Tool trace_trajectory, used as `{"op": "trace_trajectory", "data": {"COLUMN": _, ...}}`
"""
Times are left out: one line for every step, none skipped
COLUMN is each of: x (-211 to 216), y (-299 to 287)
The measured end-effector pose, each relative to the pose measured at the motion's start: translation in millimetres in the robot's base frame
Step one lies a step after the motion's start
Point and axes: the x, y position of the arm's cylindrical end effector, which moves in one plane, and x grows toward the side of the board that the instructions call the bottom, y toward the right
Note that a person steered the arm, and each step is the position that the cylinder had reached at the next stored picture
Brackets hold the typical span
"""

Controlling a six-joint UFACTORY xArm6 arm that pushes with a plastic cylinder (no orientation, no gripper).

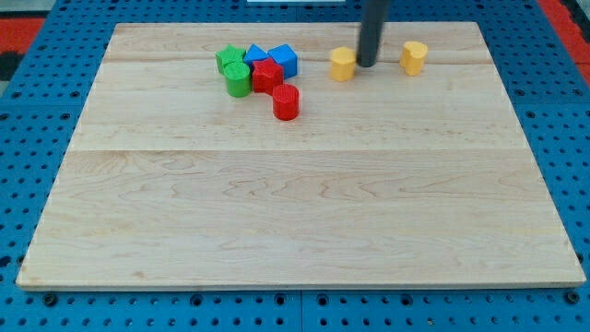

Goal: Move the yellow hexagon diagonally bottom left to the yellow heart

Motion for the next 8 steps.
{"op": "trace_trajectory", "data": {"x": 10, "y": -37}}
{"op": "trace_trajectory", "data": {"x": 2, "y": -42}}
{"op": "trace_trajectory", "data": {"x": -28, "y": -40}}
{"op": "trace_trajectory", "data": {"x": -34, "y": -71}}
{"op": "trace_trajectory", "data": {"x": -9, "y": -79}}
{"op": "trace_trajectory", "data": {"x": -18, "y": -55}}
{"op": "trace_trajectory", "data": {"x": -30, "y": -38}}
{"op": "trace_trajectory", "data": {"x": -46, "y": 32}}
